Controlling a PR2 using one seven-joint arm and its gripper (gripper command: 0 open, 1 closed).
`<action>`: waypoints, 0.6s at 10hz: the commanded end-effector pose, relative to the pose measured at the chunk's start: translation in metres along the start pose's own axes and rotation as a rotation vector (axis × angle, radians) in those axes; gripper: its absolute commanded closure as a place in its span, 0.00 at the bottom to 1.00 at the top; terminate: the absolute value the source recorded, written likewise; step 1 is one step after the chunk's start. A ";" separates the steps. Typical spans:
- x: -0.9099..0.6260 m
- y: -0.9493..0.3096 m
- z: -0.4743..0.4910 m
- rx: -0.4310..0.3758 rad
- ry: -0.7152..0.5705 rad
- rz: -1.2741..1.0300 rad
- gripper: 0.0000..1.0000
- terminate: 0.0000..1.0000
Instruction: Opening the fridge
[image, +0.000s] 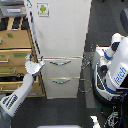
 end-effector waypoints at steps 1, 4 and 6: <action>0.067 0.029 0.034 -0.004 0.006 0.059 0.00 0.00; 0.099 0.024 0.045 -0.038 -0.016 0.061 0.00 0.00; 0.111 0.025 0.044 -0.070 -0.010 0.068 0.00 0.00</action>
